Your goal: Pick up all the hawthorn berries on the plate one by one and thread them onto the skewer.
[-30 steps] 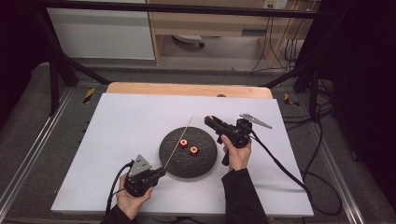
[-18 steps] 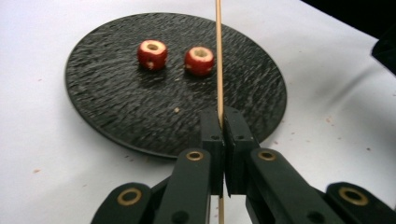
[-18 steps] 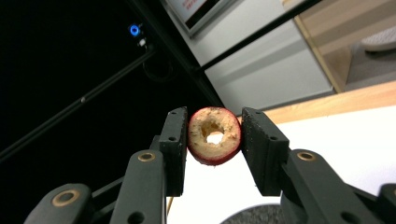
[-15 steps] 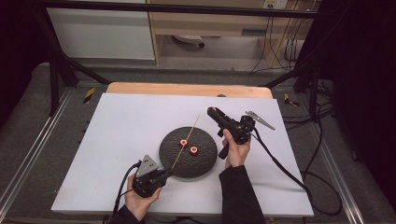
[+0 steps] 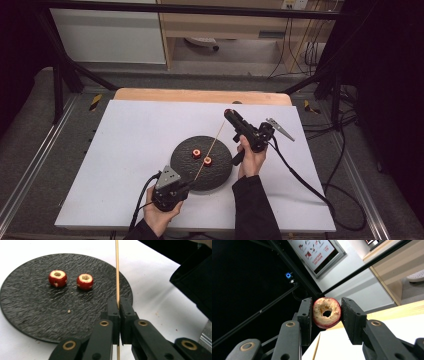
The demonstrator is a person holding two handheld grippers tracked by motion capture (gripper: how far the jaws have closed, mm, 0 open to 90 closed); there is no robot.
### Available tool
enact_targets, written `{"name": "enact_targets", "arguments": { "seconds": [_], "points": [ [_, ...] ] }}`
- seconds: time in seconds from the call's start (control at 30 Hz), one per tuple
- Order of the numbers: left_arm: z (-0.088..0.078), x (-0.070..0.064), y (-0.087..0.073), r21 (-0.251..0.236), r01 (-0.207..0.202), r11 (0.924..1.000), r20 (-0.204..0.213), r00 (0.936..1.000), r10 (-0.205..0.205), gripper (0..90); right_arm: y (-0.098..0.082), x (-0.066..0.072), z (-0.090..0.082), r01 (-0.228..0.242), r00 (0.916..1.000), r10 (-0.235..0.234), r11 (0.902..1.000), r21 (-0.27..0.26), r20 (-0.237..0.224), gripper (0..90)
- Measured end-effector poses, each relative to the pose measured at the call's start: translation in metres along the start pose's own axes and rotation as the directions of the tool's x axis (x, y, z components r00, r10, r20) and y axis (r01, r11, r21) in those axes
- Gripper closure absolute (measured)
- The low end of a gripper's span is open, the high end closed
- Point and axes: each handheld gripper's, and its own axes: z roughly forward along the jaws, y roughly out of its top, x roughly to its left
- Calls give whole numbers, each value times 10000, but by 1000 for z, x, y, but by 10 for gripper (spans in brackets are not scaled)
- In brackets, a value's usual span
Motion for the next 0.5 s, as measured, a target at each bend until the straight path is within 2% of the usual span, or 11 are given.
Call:
{"name": "enact_targets", "arguments": {
  "seconds": [0.17, 0.5],
  "points": [
    [2, -4, 2, -92, 103, 9999, 123, 9999, -102, 881, -1, 0, 1, -104, 9999, 103, 9998, -195, -67, 627],
    [2, -2, 4, -158, 290, 9995, 167, 9994, -288, 880, -5, 0, 1, -186, 9997, 182, 9996, -218, -172, 628]
  ]
}}
